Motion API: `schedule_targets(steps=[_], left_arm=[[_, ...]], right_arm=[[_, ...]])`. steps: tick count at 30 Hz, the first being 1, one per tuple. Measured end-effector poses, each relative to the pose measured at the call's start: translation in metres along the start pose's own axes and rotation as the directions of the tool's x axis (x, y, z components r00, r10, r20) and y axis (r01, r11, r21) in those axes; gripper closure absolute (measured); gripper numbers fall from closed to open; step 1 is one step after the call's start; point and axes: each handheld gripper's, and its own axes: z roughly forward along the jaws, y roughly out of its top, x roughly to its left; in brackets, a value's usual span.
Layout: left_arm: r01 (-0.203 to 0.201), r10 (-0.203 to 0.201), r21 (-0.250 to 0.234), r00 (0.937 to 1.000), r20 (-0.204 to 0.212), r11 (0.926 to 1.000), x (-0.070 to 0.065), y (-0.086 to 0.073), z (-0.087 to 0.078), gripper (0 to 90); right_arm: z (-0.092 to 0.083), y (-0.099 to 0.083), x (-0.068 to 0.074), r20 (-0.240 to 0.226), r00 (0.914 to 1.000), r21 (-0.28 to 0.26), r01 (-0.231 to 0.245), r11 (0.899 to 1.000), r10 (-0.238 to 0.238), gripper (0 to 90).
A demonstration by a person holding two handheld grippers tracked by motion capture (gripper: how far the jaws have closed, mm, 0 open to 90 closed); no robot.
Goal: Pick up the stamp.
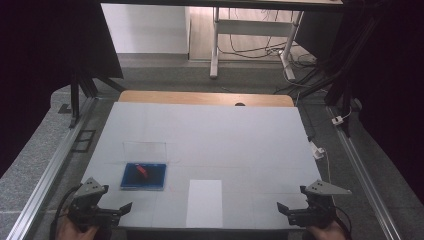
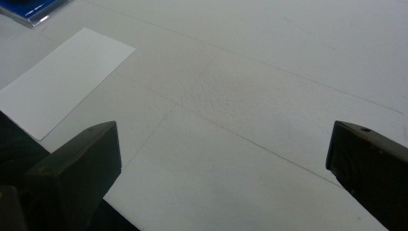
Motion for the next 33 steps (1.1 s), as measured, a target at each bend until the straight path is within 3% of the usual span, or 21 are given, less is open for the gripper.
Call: schedule_targets(steps=[8,16,21,26,28,33], left_arm=[[-0.041,0.041,-0.013,0.9988,-0.028,0.9991,-0.004,0.005,0.0,0.0],[-0.073,0.075,-0.046,0.9966,0.035,0.9963,-0.002,0.01,0.006,0.0],[-0.104,0.107,-0.064,0.9934,0.042,0.9925,-0.002,0.014,0.013,0.0],[-0.067,0.069,-0.066,0.9971,0.031,0.9956,0.001,0.019,0.02,0.0],[-0.07,0.071,-0.075,0.9972,0.021,0.9947,0.003,0.021,0.025,0.0],[-0.07,0.07,-0.034,0.9975,0.0,0.9969,0.008,0.029,0.035,0.0]], right_arm=[[0.001,0.0,0.002,0.001,0.9998,0.014,0.021,1.0,-0.021,0.0],[0.002,0.001,0.003,0.001,0.9995,0.022,0.032,0.999,-0.032,0.0],[0.002,0.001,0.003,-0.001,0.9994,0.021,0.035,0.999,-0.035,0.0],[0.003,0.001,0.003,-0.004,0.9994,0.025,0.035,0.999,-0.035,0.0],[0.003,0.001,0.003,-0.004,0.9993,0.025,0.037,0.999,-0.037,0.0],[0.003,0.001,0.003,-0.001,0.9991,0.031,0.043,0.999,-0.043,0.0]])
